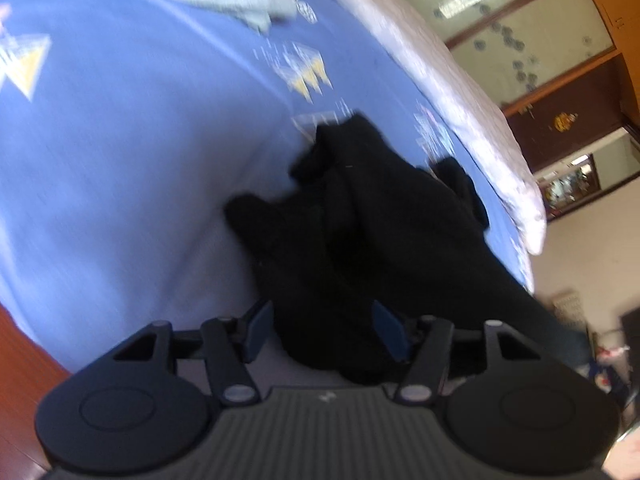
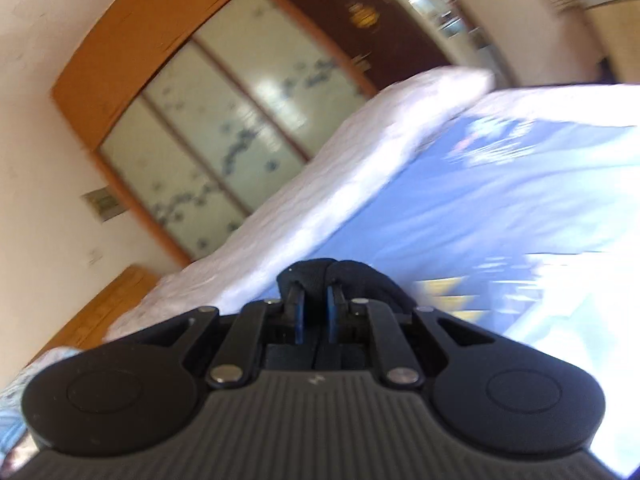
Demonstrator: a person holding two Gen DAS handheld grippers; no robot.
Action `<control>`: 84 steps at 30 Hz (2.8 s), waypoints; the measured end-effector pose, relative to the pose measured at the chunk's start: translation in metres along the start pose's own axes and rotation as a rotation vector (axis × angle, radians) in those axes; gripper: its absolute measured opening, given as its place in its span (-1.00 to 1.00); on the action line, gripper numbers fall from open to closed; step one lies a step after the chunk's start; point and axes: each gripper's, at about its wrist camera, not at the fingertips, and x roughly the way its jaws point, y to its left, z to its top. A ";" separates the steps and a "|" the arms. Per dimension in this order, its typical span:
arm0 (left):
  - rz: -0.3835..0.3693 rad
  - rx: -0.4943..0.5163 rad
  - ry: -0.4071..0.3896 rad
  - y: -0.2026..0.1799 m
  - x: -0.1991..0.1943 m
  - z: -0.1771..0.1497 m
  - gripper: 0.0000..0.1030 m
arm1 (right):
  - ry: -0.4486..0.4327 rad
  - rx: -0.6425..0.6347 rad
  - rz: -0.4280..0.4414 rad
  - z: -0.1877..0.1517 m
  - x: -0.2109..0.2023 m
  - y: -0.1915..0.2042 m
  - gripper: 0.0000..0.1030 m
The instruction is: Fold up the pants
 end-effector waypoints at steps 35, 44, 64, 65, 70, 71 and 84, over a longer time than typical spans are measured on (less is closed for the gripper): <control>-0.040 -0.235 -0.293 0.058 -0.087 0.061 -0.79 | 0.254 0.093 -0.187 -0.082 0.020 -0.082 -0.08; -0.030 -0.069 -0.269 -0.009 -0.072 0.128 -0.80 | 0.243 0.106 -0.181 -0.023 0.101 -0.045 -0.89; -0.261 0.244 -0.322 -0.176 -0.070 0.158 -0.80 | -0.156 0.106 -0.101 0.144 0.018 -0.031 -0.89; -0.223 0.215 -0.279 -0.149 -0.054 0.144 -0.80 | -0.128 0.122 -0.133 0.131 0.017 -0.051 -0.89; -0.020 -0.056 -0.009 -0.008 0.036 0.072 -0.80 | 0.060 0.267 -0.351 0.038 0.010 -0.153 -0.89; 0.010 -0.096 0.026 0.014 0.048 0.060 -0.80 | 0.100 0.290 -0.395 0.021 0.010 -0.168 -0.89; 0.002 -0.079 -0.042 0.029 0.016 0.046 0.01 | 0.031 0.273 -0.410 0.011 -0.014 -0.149 -0.85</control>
